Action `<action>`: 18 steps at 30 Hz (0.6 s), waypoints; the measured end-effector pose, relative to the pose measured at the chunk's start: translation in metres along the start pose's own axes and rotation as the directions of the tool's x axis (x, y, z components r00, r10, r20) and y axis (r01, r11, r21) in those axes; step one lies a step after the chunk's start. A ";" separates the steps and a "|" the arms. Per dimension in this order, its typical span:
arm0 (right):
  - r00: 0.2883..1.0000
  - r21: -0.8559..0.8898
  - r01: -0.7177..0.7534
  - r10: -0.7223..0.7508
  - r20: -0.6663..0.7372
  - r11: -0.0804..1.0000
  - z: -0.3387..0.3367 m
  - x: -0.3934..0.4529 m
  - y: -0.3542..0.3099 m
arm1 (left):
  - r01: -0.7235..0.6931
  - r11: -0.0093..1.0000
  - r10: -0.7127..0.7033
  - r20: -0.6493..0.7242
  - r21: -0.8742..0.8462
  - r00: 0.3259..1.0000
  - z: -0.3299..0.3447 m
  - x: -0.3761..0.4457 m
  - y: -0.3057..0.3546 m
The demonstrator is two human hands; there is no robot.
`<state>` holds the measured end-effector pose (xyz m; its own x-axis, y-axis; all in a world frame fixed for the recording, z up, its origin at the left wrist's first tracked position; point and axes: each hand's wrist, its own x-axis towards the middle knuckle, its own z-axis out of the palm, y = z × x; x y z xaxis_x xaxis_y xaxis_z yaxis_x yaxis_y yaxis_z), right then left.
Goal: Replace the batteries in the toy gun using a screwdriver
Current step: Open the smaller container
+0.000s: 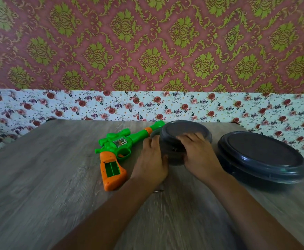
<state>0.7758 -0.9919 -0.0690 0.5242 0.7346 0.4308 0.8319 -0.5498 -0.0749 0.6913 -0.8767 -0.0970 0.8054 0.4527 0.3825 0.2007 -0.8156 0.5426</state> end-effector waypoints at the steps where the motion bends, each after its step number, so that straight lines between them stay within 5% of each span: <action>1: 1.000 0.021 0.020 -0.019 -0.007 1.000 0.001 0.000 -0.002 | 0.005 1.000 -0.005 0.001 -0.011 1.000 0.000 0.001 -0.001; 9: 0.999 0.243 0.051 -0.045 -0.028 0.969 0.006 0.002 -0.014 | -0.002 0.998 0.000 0.032 0.057 0.999 0.000 0.002 -0.005; 15: 0.995 -0.047 -0.009 0.004 -0.100 0.999 0.011 0.000 0.002 | -0.024 0.984 0.016 0.047 0.176 0.999 0.004 0.002 -0.010; 18: 0.997 -0.015 -0.056 0.055 -0.062 0.998 0.011 0.000 0.002 | -0.016 0.988 0.009 0.051 0.155 0.999 0.006 0.002 -0.010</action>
<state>0.7796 -0.9889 -0.0788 0.5572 0.6767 0.4813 0.7982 -0.5963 -0.0855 0.6937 -0.8696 -0.1060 0.8343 0.4269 0.3488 0.2714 -0.8688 0.4141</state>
